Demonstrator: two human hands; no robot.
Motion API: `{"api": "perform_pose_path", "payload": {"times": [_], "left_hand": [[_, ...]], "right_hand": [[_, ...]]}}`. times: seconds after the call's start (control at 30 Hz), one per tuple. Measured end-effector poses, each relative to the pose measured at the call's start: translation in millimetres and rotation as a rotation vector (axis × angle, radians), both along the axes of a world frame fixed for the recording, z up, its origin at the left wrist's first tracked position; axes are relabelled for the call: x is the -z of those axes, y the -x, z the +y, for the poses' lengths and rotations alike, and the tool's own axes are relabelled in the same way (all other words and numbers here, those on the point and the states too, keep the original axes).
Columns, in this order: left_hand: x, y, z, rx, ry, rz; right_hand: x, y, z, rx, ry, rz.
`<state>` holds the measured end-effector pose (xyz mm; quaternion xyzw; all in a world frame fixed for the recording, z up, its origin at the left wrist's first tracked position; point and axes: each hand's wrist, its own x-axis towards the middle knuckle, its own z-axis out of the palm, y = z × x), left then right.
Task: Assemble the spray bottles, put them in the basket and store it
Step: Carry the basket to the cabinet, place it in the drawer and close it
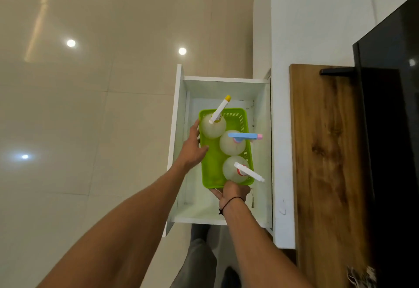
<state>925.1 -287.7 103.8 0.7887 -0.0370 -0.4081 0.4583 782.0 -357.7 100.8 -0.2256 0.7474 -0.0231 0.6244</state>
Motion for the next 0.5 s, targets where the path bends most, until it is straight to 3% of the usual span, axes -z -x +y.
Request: {"api": "perform_pose_path", "payload": {"times": [0.13,0.5], "left_hand": [[33.3,12.7,-0.6,0.019,-0.117,0.015],[92.8,-15.3,-10.0,0.116,-0.181,0.047]], "right_hand": [[19.9,-20.8,-0.3,0.063,0.005,0.016],[92.1,-48.5,-6.5,0.122,-0.004,0.018]]}}
